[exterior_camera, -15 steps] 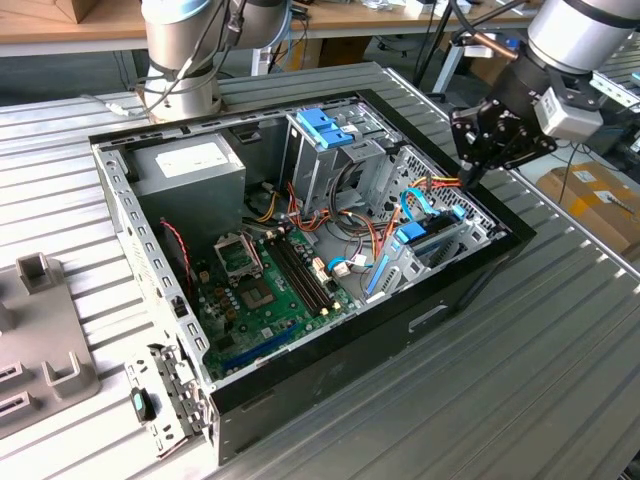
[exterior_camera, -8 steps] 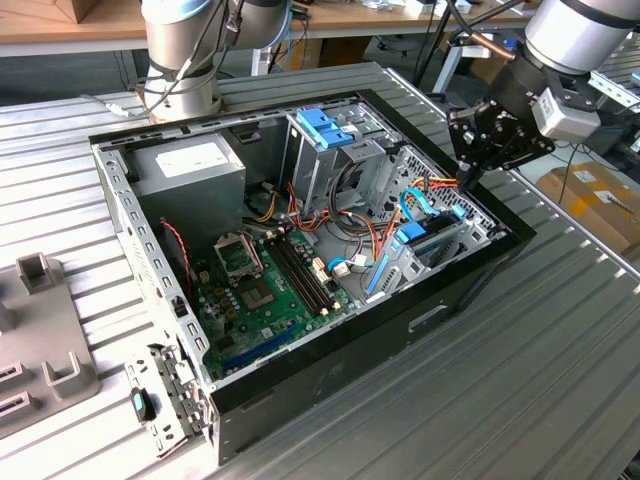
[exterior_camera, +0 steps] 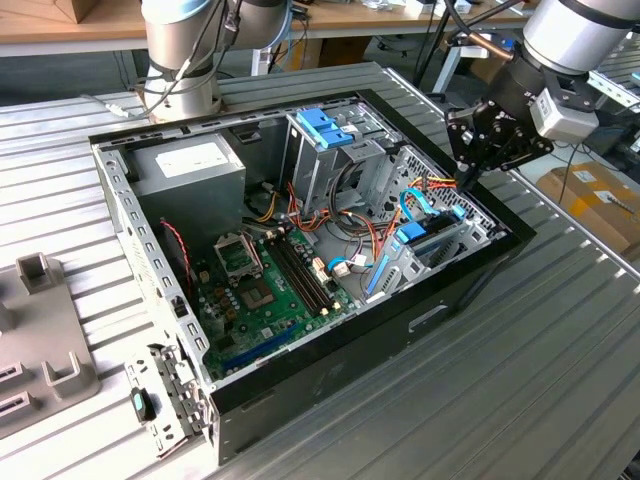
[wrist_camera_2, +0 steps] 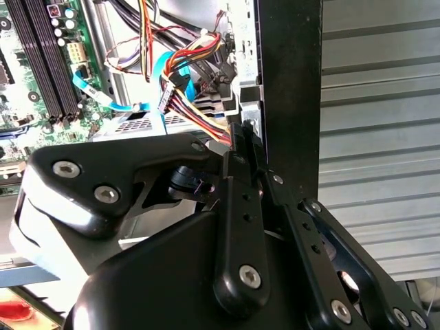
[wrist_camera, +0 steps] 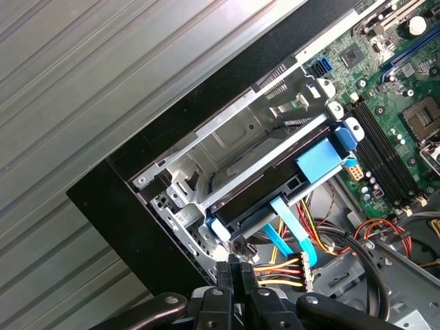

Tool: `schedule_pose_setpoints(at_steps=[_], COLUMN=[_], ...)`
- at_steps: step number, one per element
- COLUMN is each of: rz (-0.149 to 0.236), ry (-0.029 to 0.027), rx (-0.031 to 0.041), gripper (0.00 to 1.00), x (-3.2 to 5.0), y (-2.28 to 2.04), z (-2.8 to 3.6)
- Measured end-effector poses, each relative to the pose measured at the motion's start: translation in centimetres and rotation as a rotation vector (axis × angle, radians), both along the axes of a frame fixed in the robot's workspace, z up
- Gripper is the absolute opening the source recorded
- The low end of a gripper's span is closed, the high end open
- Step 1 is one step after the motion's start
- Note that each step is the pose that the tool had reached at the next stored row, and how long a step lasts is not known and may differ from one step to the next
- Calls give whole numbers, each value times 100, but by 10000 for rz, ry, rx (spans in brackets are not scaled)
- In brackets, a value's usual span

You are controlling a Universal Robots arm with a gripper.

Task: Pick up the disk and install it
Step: 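Insert the second disk wire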

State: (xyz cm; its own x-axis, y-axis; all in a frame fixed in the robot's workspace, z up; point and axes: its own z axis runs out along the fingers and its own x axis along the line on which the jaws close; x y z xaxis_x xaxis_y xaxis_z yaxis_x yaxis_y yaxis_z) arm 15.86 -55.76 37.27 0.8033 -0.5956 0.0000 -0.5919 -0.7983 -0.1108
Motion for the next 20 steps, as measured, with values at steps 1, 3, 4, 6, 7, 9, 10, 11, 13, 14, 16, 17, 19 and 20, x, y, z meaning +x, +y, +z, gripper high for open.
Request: schedule_pose_setpoints(at_steps=[1,3,4,6,7,9,10,11,13,14,16,17,19,20], rz=[0,0,0,0,0,0,0,0,-117,-209,-558,-754,-1090,-1225], ry=[0,0,1,0,0,0,1,1,1,1,0,1,1,1], rx=[0,0,0,0,-1,0,0,0,0,-1,-6,-7,-7,-7], gripper=[16,16,16,16,16,16,16,16,16,16,16,16,16,16], x=[-6,-7,-7,-8,-8,-9,-9,-10,-10,-10,-10,-10,-10,-10], y=[0,0,0,0,0,0,0,0,1,0,0,0,0,0], z=[0,0,0,0,0,0,0,0,-3,-4,-6,-8,-10,-11])
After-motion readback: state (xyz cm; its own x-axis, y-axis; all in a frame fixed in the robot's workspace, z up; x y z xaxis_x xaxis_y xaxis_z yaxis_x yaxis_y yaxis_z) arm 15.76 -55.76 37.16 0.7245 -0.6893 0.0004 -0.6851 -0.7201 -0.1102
